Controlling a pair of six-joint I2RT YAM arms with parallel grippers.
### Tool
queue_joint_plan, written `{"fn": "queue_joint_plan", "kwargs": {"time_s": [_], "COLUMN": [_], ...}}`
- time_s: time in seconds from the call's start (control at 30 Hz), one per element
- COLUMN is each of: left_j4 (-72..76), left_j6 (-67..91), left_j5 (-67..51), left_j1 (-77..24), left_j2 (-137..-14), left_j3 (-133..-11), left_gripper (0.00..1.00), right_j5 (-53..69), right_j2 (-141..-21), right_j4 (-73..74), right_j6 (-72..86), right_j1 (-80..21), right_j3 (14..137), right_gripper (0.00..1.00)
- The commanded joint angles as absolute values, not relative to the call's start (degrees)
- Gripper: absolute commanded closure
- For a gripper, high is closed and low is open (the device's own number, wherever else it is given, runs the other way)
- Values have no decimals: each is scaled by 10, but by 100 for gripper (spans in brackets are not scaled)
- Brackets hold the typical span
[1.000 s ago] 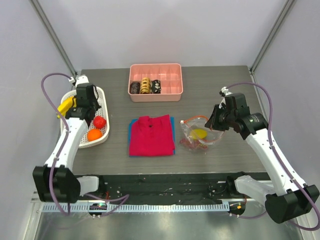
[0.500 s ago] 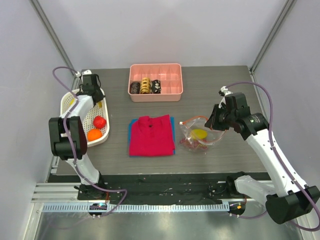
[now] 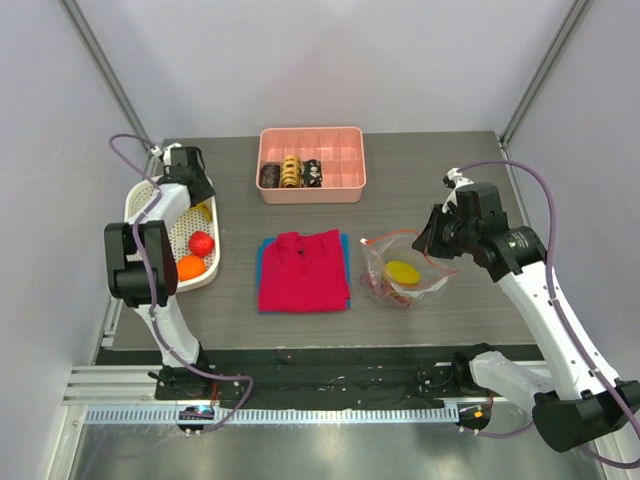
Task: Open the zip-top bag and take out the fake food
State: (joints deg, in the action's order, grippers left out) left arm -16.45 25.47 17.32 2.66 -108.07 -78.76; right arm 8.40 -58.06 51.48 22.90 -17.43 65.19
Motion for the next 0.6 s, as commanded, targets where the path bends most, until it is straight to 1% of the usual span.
{"fn": "queue_joint_plan", "kwargs": {"time_s": [0.0, 0.03, 0.1, 0.13, 0.17, 0.23, 0.27, 0.3, 0.33, 0.37, 0.4, 0.5, 0.53, 0.57], "left_j4": [-227, -239, -236, -230, -217, -180, -176, -174, -174, -177, -178, -191, -226, -243], "left_j6": [298, 331, 367, 382, 406, 417, 418, 418, 417, 418, 421, 409, 401, 393], "left_j5": [156, 138, 72, 9, -22, -83, -96, -118, -135, -163, -177, -195, -197, -199], "left_j1": [5, -31, -69, -92, -152, -216, -287, -314, -345, -372, -419, -490, -501, -511], "left_j2": [-945, -892, -846, -810, -798, -791, -799, -811, -825, -859, -874, -942, -958, -990], "left_j3": [-768, -762, -732, -725, -720, -732, -745, -763, -808, -829, -851, -926, -973, -996], "left_gripper": [39, 41, 44, 45, 48, 52, 55, 56, 58, 62, 64, 71, 75, 76], "right_j5": [64, 61, 45, 40, 34, 17, 9, -17, -25, -36, -41, -56, -61, -61], "right_j2": [-563, -561, -562, -562, -562, -565, -563, -563, -563, -562, -562, -555, -551, -547], "right_j4": [513, 513, 518, 519, 520, 523, 525, 526, 526, 528, 527, 529, 529, 524], "right_j6": [238, 240, 240, 240, 240, 238, 239, 239, 239, 240, 243, 257, 262, 269], "right_j1": [-177, -177, -177, -178, -177, -178, -177, -177, -178, -177, -177, -177, -177, -176], "right_j3": [676, 675, 672, 671, 671, 678, 681, 684, 684, 686, 685, 685, 684, 683], "right_gripper": [99, 99, 99, 99, 99, 99, 99, 99, 99, 99, 99, 99, 99, 99]}}
